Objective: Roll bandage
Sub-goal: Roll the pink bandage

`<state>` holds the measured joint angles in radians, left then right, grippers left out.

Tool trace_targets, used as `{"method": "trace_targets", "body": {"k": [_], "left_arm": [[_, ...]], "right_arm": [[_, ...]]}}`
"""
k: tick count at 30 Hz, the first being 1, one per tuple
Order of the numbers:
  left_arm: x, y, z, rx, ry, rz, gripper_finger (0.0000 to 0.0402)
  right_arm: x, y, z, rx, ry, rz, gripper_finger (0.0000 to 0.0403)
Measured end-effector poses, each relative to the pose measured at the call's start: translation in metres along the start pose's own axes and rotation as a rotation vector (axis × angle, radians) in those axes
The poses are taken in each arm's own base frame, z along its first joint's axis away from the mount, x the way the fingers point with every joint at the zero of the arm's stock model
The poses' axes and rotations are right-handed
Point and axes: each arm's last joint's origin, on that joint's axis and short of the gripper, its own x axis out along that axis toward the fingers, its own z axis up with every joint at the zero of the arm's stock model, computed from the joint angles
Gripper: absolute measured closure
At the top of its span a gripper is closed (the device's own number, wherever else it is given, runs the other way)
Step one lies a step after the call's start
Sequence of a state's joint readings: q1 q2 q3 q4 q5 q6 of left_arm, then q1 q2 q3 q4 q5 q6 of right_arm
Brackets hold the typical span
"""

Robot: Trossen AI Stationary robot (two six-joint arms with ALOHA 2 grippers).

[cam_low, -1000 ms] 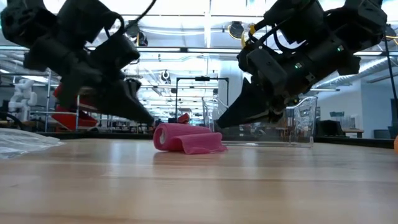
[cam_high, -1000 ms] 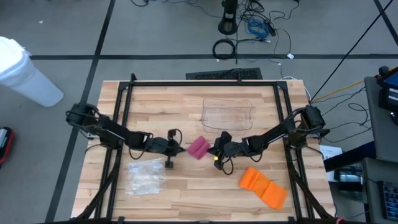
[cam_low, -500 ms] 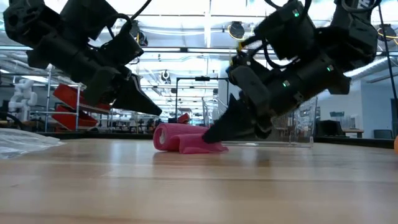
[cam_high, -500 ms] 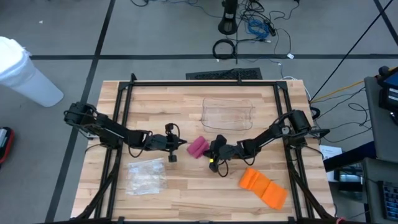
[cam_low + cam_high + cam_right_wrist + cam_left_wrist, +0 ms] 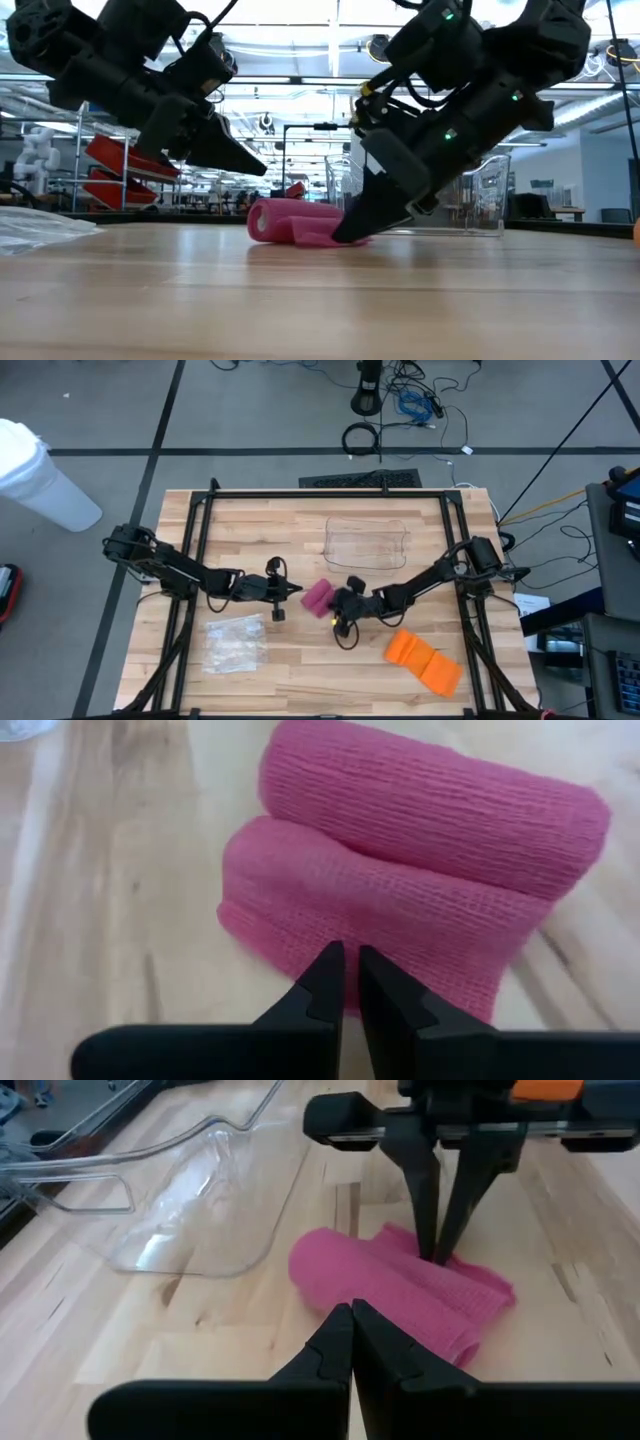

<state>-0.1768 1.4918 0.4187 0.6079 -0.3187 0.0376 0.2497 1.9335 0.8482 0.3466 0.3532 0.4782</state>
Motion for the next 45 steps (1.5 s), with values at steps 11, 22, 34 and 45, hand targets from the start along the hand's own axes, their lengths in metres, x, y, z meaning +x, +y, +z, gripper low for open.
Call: {"method": "trace_targets", "body": {"k": [11,22,34,45], "left_arm": [[0.006,-0.002,-0.001,-0.007,-0.025,-0.010,0.0393],[0.033,-0.012,0.002,0.020,-0.001,-0.060,0.0393],[0.038,-0.014,0.001,0.022,0.003,-0.084,0.0393],[0.040,-0.018,0.002,-0.009,-0.029,-0.150,0.0393]], "right_arm": [[-0.007,0.014,-0.009,0.026,0.022,0.015,0.0383],[-0.010,0.018,-0.016,0.069,0.076,0.015,0.0383],[-0.015,0.027,-0.024,0.093,0.100,0.048,0.0383],[-0.014,0.027,-0.024,0.108,0.102,0.045,0.0383]]}}
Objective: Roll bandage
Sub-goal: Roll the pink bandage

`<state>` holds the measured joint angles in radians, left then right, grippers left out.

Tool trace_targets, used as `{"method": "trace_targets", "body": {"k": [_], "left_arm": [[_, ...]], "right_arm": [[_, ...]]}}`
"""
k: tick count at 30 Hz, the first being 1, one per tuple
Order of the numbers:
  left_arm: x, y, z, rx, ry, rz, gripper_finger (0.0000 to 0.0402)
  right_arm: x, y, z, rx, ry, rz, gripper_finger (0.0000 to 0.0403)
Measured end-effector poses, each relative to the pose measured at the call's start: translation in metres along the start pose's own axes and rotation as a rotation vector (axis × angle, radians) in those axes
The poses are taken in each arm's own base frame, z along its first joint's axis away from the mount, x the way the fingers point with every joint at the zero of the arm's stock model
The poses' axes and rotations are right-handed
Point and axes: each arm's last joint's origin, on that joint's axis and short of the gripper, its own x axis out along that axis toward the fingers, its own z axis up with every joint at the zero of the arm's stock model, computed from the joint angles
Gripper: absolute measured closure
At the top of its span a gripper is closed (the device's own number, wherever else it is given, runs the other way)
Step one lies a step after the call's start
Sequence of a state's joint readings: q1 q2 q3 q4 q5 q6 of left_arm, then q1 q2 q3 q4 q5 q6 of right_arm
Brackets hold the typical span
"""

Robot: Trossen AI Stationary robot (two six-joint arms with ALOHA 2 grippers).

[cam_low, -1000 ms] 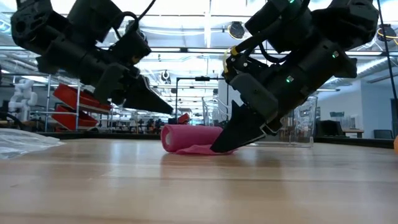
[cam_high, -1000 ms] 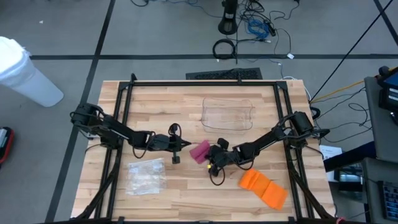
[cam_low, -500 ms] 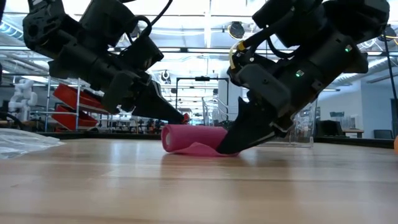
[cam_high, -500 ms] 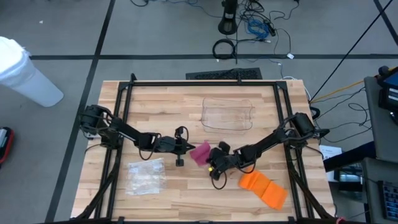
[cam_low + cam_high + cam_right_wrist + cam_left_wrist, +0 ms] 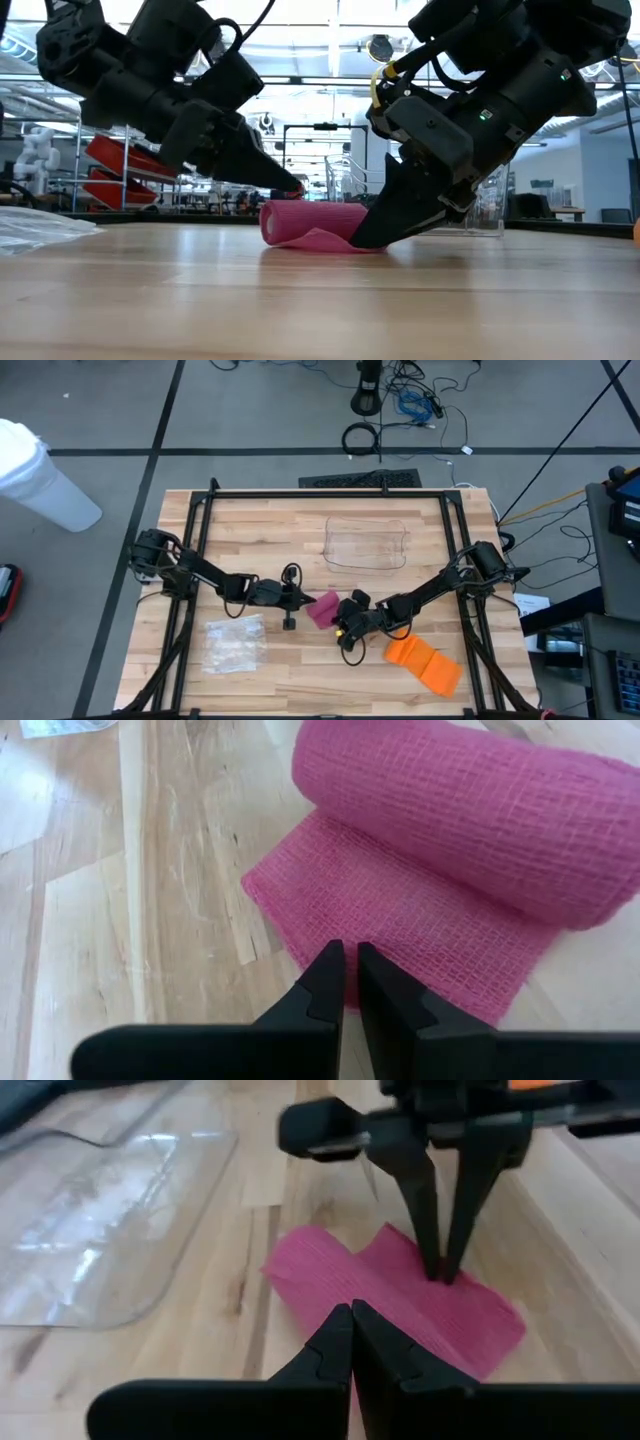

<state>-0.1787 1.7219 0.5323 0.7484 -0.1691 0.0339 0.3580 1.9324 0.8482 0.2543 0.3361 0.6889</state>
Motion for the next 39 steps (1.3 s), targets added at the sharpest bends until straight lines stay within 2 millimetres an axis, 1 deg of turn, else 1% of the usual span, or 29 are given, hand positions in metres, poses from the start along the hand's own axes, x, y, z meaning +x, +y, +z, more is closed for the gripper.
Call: {"method": "trace_targets", "body": {"k": [7,12,19,23,30,35,39], "left_arm": [[0.006,-0.002,-0.011,-0.014,0.046,-0.006,0.0393],[0.012,-0.007,-0.006,-0.013,0.034,-0.043,0.0393],[0.015,-0.017,0.003,0.047,0.018,-0.075,0.0393],[0.020,-0.020,0.002,0.049,0.022,-0.080,0.0393],[0.041,-0.029,0.000,0.053,0.025,-0.153,0.0393],[0.043,-0.033,0.002,0.058,0.027,-0.162,0.0393],[0.043,-0.035,0.003,0.061,0.029,-0.166,0.0393]], "right_arm": [[0.000,0.000,0.000,0.000,0.000,-0.002,0.0383],[0.000,0.000,0.000,-0.002,0.000,-0.002,0.0383],[0.000,0.000,0.000,-0.004,0.000,-0.003,0.0383],[0.000,0.000,0.000,-0.004,0.000,-0.003,0.0383],[0.000,0.000,0.000,-0.004,0.000,-0.002,0.0383],[-0.001,0.003,-0.002,0.004,-0.002,0.011,0.0383],[-0.005,0.008,-0.001,0.030,0.027,0.078,0.0383]]}}
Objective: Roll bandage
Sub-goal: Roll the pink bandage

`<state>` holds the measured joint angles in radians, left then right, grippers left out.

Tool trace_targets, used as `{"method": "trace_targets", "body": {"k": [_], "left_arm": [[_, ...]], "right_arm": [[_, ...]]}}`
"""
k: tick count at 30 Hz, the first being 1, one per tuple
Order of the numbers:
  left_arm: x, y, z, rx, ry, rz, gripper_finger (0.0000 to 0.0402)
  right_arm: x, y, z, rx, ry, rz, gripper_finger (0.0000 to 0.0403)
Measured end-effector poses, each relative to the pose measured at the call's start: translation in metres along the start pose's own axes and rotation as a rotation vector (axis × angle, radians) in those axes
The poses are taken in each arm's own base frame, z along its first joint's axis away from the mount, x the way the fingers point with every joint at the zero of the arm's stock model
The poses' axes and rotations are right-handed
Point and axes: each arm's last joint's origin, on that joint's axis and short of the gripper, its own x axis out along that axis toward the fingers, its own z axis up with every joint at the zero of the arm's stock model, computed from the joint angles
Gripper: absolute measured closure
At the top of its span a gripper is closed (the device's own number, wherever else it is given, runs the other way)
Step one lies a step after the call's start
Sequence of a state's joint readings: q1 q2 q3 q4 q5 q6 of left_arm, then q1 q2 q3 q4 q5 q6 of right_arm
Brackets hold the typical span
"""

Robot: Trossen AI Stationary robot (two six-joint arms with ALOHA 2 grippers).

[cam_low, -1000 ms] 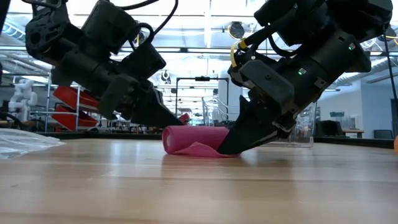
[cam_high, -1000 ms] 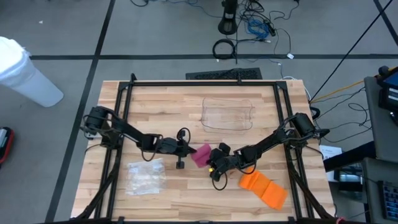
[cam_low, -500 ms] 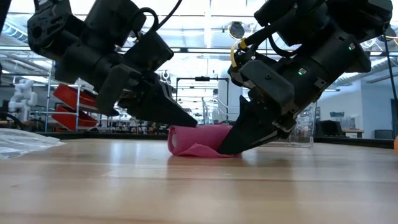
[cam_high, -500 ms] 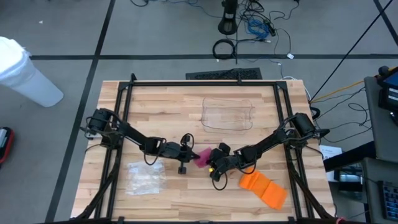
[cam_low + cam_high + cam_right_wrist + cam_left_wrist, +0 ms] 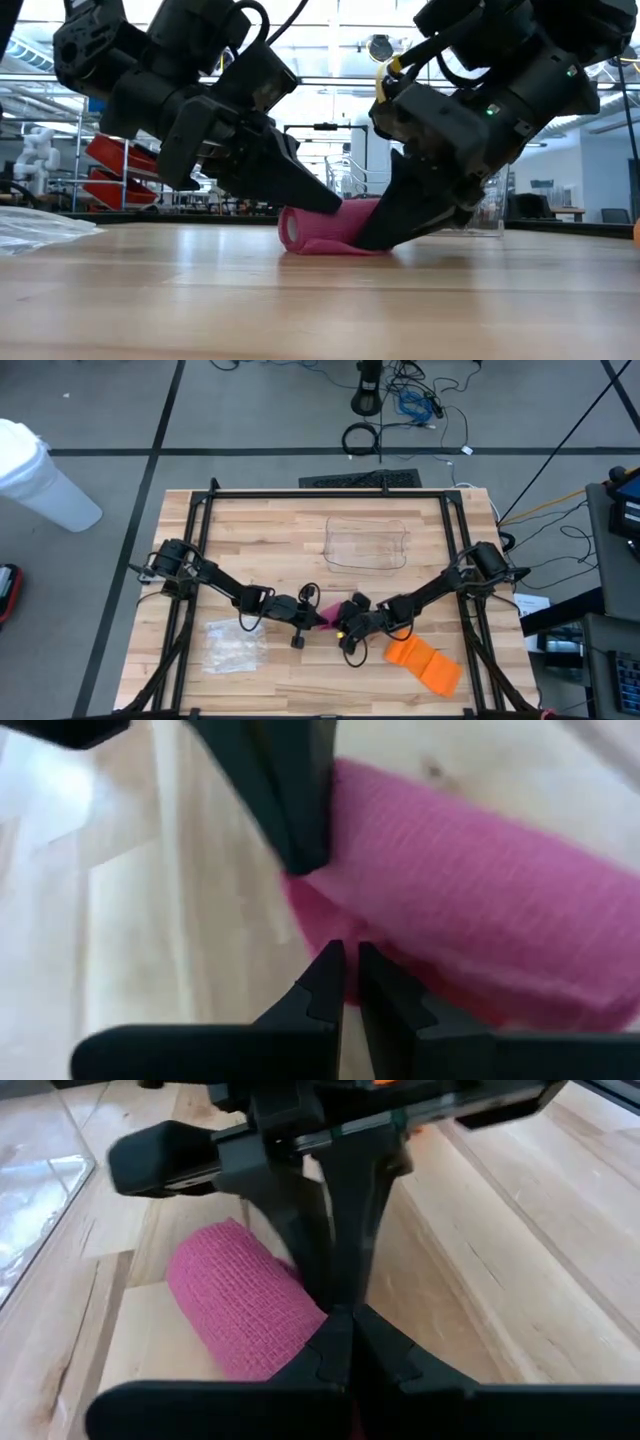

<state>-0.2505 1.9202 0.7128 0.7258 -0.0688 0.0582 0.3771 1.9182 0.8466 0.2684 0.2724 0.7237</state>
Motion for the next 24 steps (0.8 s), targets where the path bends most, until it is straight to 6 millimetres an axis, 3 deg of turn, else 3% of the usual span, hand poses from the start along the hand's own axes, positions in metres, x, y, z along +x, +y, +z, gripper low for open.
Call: {"method": "trace_targets", "body": {"k": [8,16,20,24], "left_arm": [[0.000,-0.003,0.000,0.005,0.005,0.001,0.0393],[0.000,-0.010,0.001,0.013,-0.004,-0.016,0.0393],[0.002,-0.010,0.004,0.015,-0.007,-0.018,0.0393],[0.002,-0.010,0.006,0.015,-0.006,-0.018,0.0393]], "right_arm": [[-0.024,0.017,0.001,0.025,0.035,0.087,0.0383],[-0.053,0.028,0.017,0.022,-0.121,0.038,0.0383],[-0.051,0.015,0.030,-0.003,-0.208,-0.074,0.0383],[-0.037,-0.003,0.037,-0.017,-0.186,-0.135,0.0383]]}}
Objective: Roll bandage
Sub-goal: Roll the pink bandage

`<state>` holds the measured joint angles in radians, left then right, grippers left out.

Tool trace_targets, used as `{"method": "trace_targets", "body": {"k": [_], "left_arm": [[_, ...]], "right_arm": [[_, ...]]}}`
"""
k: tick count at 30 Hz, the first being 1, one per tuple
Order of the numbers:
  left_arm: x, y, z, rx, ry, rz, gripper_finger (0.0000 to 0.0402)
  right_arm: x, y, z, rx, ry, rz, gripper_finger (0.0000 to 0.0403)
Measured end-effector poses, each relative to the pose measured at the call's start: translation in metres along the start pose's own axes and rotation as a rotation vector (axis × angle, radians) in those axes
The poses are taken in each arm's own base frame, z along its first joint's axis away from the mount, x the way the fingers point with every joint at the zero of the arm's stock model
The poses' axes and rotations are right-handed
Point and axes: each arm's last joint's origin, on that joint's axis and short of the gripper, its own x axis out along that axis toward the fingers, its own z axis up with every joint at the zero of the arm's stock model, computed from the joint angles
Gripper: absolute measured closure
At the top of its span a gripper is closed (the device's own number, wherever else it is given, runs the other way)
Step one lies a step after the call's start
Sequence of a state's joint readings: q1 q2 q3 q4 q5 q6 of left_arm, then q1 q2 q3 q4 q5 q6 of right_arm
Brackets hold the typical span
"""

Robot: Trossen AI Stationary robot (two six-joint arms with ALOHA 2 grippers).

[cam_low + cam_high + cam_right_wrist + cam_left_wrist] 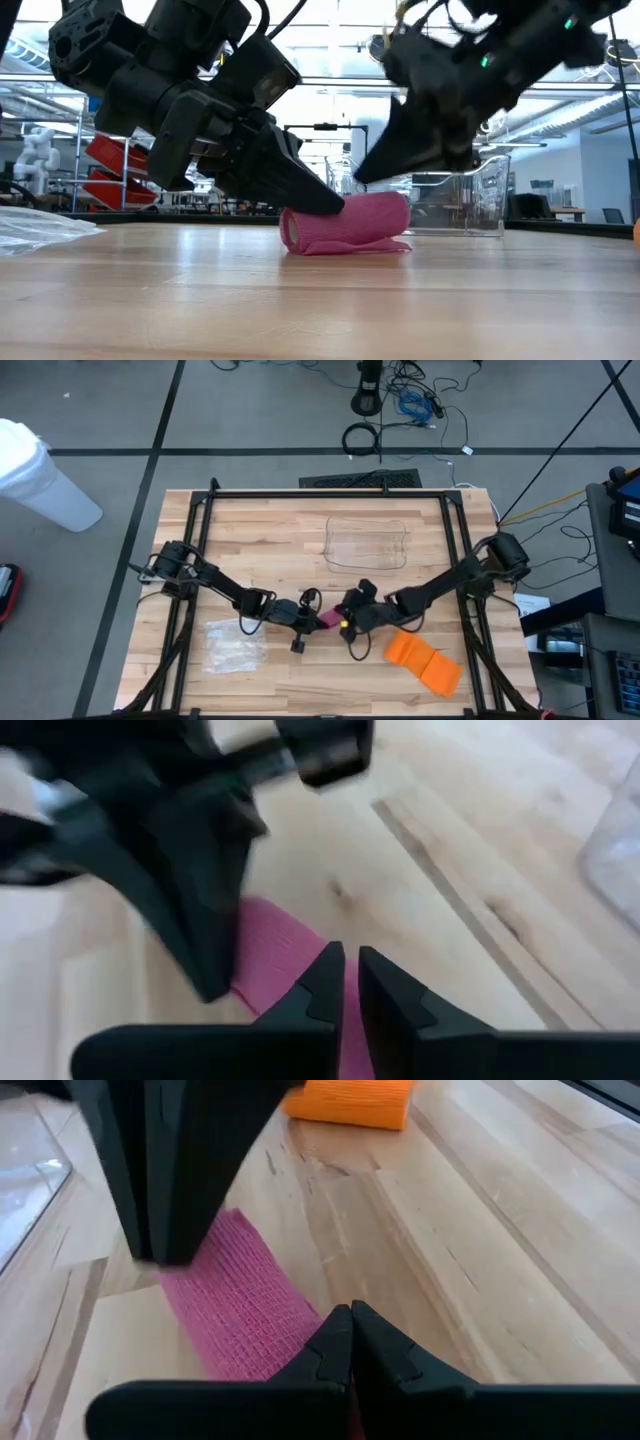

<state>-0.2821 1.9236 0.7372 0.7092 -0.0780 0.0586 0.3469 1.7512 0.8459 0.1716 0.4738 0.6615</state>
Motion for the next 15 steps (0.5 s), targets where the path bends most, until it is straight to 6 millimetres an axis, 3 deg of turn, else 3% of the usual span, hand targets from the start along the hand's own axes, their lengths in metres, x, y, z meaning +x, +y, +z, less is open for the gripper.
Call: {"method": "trace_targets", "body": {"k": [5,15], "left_arm": [[0.000,0.000,0.000,0.000,-0.001,0.000,0.0393],[-0.006,-0.004,0.010,-0.021,-0.036,-0.066,0.0393]], "right_arm": [[0.009,-0.005,-0.005,0.003,0.038,-0.014,0.0383],[0.000,0.012,-0.023,-0.003,0.045,-0.004,0.0383]]}}
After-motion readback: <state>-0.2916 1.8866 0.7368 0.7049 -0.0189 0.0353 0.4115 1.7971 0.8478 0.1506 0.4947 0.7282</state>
